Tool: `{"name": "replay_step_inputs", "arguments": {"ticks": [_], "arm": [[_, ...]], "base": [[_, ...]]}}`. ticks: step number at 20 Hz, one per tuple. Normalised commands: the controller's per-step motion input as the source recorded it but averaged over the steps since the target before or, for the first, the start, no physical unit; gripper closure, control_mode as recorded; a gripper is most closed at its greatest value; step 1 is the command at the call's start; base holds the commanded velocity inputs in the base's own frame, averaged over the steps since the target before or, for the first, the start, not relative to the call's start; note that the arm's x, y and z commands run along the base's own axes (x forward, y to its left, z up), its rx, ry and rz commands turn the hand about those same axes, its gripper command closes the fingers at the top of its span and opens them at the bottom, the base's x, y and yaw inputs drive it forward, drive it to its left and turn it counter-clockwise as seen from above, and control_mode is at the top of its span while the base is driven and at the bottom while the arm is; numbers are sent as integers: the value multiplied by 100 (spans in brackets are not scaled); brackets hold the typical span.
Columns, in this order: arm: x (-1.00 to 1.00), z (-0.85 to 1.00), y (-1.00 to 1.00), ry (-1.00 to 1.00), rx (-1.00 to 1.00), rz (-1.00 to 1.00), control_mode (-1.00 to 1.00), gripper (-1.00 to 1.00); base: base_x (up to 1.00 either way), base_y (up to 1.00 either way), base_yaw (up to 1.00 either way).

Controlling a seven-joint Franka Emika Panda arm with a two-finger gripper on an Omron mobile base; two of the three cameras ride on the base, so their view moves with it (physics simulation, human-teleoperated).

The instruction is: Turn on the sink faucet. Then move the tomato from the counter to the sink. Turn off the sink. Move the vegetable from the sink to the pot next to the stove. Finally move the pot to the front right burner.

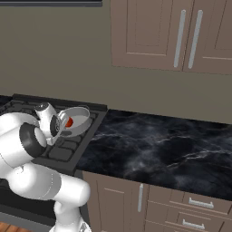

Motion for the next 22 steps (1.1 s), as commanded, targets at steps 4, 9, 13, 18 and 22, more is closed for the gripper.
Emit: {"name": "replay_step_inputs", "arguments": {"ticks": [4,9,13,18,22], "arm": [[0,-25,57,0,0,6,-100,100],[-2,-21,46,0,0,1,-100,100],[-4,-12,39,2,0,0,-100,100],[-40,7,36,0,1,-1,-100,100],[-62,19,16,2,4,-11,-100,100]], "base": [[0,0,0],[0,0,0],[0,0,0],[0,0,0],[0,0,0]]}}
